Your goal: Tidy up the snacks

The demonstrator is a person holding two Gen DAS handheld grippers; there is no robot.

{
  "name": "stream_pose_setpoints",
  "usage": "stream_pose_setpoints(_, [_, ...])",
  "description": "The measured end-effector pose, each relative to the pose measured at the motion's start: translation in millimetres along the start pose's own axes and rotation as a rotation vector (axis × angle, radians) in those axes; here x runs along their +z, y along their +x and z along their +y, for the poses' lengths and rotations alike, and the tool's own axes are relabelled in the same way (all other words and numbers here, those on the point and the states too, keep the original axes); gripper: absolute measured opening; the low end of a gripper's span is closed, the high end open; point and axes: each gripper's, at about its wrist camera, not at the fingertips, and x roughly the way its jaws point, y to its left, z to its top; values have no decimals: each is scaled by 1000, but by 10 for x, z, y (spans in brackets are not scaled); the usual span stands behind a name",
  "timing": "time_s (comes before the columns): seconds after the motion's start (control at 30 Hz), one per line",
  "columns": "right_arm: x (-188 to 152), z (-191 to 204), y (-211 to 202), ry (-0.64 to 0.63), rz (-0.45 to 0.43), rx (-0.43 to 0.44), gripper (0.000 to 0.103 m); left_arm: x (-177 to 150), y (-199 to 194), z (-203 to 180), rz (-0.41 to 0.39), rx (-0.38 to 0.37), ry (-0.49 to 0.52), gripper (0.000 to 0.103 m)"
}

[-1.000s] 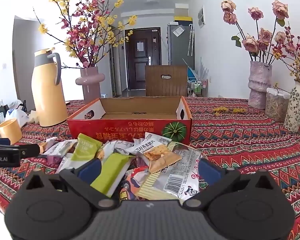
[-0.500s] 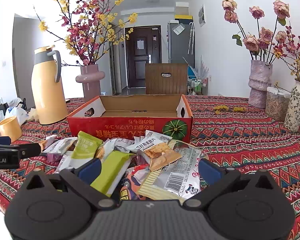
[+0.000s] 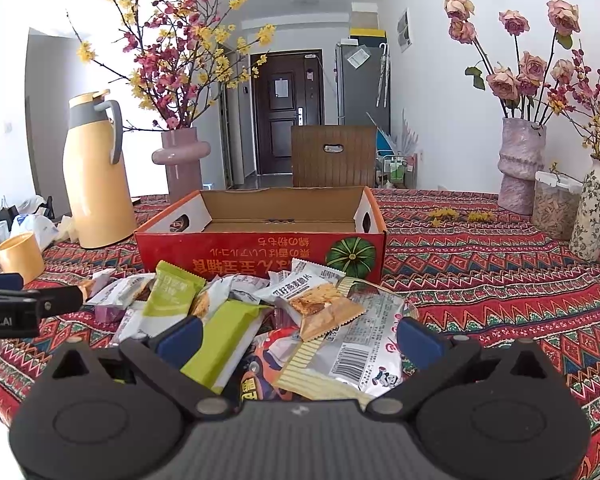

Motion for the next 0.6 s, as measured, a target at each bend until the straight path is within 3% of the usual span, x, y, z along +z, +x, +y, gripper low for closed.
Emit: stream_pose_setpoints(0.6, [-15,14,14,-1,5,1,103,-11,9,16,2,-6,-14,103])
